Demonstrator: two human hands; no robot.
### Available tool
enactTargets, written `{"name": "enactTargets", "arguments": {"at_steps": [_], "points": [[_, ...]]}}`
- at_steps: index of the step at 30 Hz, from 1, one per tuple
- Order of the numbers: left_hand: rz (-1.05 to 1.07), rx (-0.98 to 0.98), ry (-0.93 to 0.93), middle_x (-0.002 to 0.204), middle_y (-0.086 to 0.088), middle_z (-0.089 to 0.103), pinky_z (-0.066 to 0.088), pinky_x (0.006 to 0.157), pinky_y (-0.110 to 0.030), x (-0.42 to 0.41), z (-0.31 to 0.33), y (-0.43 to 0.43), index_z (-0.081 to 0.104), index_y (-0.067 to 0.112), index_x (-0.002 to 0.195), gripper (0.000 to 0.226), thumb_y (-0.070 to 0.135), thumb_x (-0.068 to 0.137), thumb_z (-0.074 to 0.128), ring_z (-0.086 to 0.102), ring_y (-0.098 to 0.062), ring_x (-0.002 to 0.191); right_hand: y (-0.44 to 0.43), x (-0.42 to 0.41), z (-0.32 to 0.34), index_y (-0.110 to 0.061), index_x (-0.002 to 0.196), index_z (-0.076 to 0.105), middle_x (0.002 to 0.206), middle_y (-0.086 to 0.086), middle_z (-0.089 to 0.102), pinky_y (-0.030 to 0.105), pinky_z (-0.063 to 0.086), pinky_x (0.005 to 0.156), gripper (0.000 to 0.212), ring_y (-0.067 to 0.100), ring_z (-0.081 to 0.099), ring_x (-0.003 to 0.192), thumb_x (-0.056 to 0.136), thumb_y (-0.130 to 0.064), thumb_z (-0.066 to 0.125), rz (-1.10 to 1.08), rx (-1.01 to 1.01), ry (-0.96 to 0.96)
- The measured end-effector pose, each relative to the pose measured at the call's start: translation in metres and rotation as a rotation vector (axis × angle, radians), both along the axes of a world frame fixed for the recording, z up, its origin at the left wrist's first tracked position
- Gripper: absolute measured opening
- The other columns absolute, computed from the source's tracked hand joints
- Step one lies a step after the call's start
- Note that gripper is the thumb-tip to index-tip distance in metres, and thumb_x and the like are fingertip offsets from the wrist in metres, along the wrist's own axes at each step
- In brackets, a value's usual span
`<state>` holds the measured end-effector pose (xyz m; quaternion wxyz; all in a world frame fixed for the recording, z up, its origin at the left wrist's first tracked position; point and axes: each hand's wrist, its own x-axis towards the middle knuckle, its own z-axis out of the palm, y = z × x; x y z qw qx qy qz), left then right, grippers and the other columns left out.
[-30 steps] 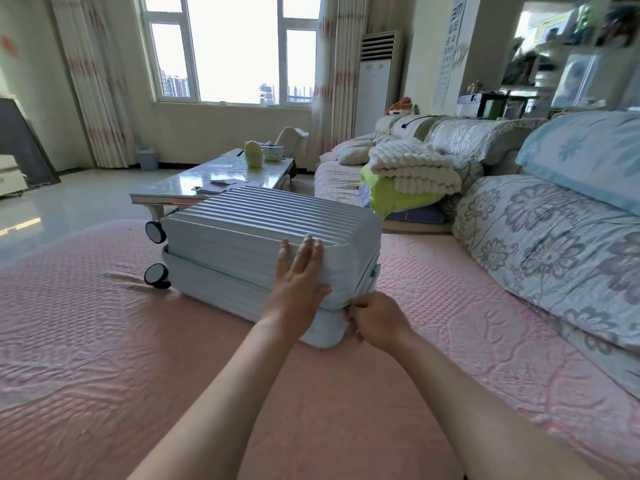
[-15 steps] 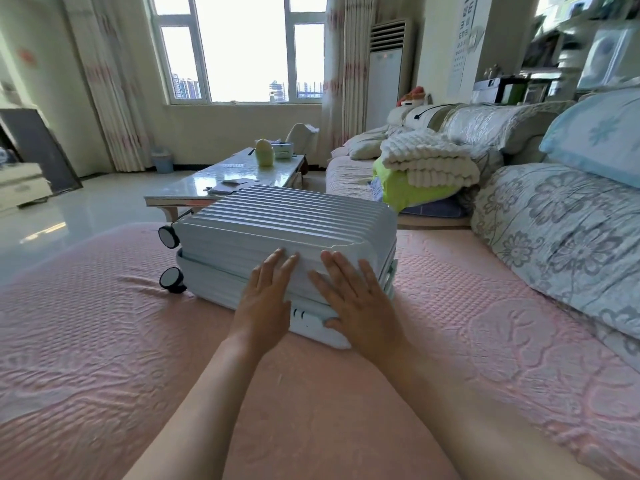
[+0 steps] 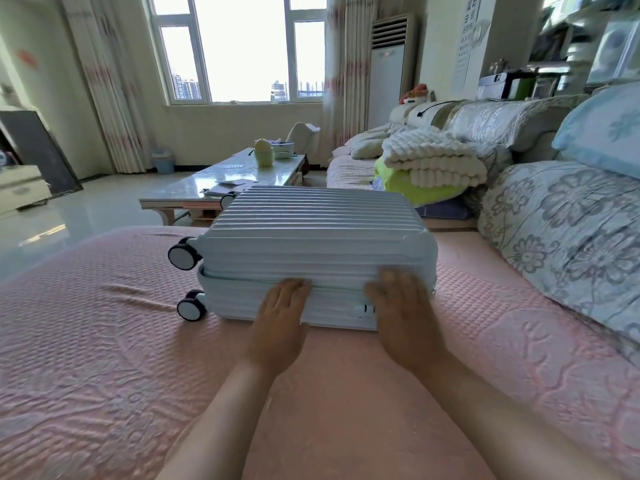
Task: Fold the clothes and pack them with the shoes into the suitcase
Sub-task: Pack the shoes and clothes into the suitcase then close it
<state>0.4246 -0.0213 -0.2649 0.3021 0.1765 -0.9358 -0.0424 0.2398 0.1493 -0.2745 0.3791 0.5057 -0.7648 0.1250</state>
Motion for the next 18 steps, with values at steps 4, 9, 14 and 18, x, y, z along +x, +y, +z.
{"name": "enactTargets", "arguments": {"at_steps": [4,9,14,18], "points": [[0.030,-0.052,0.093,0.132,-0.009,0.050,0.044,0.103,-0.049,-0.017,-0.006,-0.006,0.052,0.014,0.137,0.061,0.009,0.080,0.071,0.045,-0.033,0.126,-0.022,0.009,-0.014,-0.008,0.131,0.059,0.121,0.015,0.056,0.046,0.039,0.096,0.053,0.036,0.056,0.103,0.080,-0.010,0.045,0.096,0.041,-0.011],[0.074,-0.102,0.225,0.117,-0.008,0.057,0.048,0.092,-0.045,-0.030,-0.013,-0.009,0.063,0.013,0.118,0.046,0.007,0.075,0.077,0.053,-0.033,0.108,-0.039,0.017,-0.016,-0.007,0.127,0.061,0.117,0.014,0.056,0.047,0.042,0.090,0.053,0.035,0.054,0.100,0.079,-0.009,0.040,0.106,-0.067,-0.087],[0.133,-0.175,0.215,0.100,-0.006,0.058,0.041,0.078,-0.041,-0.033,-0.007,-0.018,0.064,0.015,0.099,0.026,0.018,0.078,0.078,0.053,-0.030,0.091,-0.053,0.014,-0.009,-0.016,0.119,0.063,0.110,0.005,0.055,0.039,0.034,0.082,0.048,0.027,0.052,0.099,0.073,-0.006,0.052,0.151,-0.088,-0.155],[0.125,-0.113,0.164,0.097,-0.005,0.056,0.045,0.071,-0.040,-0.030,-0.003,-0.027,0.064,0.014,0.095,0.023,0.005,0.077,0.076,0.051,-0.029,0.089,-0.067,0.019,-0.004,-0.018,0.091,0.063,0.089,0.001,0.057,0.038,0.038,0.077,0.035,0.025,0.051,0.088,0.064,-0.004,0.082,0.100,-0.114,-0.213]]}}
